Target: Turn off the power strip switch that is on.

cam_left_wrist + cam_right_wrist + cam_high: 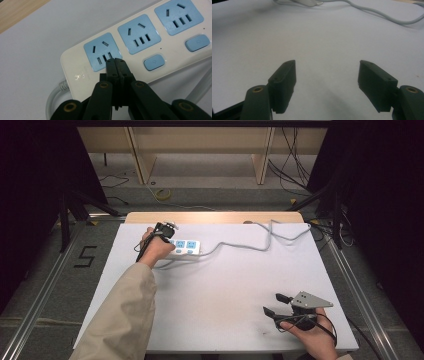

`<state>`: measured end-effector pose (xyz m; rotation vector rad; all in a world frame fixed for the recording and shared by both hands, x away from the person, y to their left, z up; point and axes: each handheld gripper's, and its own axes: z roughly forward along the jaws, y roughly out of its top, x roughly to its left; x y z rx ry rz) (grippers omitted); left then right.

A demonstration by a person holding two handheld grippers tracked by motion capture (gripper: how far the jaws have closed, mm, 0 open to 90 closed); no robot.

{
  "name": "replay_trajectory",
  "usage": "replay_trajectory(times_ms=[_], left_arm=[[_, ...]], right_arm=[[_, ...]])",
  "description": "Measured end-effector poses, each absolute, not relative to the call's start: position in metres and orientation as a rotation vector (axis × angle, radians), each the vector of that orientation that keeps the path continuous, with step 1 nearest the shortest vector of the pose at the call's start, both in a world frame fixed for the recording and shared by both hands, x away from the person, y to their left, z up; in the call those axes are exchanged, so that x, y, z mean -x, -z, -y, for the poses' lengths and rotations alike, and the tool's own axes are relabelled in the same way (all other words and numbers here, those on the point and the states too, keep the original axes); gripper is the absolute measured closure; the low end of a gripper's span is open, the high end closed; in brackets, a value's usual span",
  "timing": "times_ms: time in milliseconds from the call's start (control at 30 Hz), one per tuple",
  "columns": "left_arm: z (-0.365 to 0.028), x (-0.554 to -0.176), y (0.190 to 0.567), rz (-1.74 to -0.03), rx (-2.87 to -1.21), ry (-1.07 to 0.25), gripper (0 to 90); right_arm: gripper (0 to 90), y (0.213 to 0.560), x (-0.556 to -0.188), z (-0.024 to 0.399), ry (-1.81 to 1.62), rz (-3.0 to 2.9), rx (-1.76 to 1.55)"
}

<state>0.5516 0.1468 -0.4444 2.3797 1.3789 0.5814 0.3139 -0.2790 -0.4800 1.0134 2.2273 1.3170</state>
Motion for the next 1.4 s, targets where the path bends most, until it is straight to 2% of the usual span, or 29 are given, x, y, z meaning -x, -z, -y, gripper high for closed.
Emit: replay_trajectory(times_ms=[367,567,1000,1067,1267,1400], left_arm=[[-0.151,-0.550,0.445,-1.355,-2.358,-0.570,89.8],[-0.159,-0.546,0.444,-1.348,-2.285,-0.554,89.8],[-0.164,-0.530,0.423,-1.256,-2.232,-0.635,89.5],[-0.164,-0.527,0.420,-1.249,-2.222,-0.632,85.4],[-0.168,-0.518,0.409,-1.220,-2.202,-0.641,83.2],[-0.169,-0.511,0.407,-1.220,-2.190,-0.622,76.2]], right_arm=[[31.9,0.480,-0.314,0.280,-1.317,-2.225,-1.022],[31.9,0.480,-0.314,0.280,-1.316,-2.226,-1.021],[31.9,0.480,-0.315,0.279,-1.312,-2.228,-1.019],[31.9,0.481,-0.315,0.279,-1.312,-2.229,-1.019],[31.9,0.480,-0.315,0.279,-1.310,-2.229,-1.020],[31.8,0.481,-0.315,0.279,-1.311,-2.229,-1.021]])
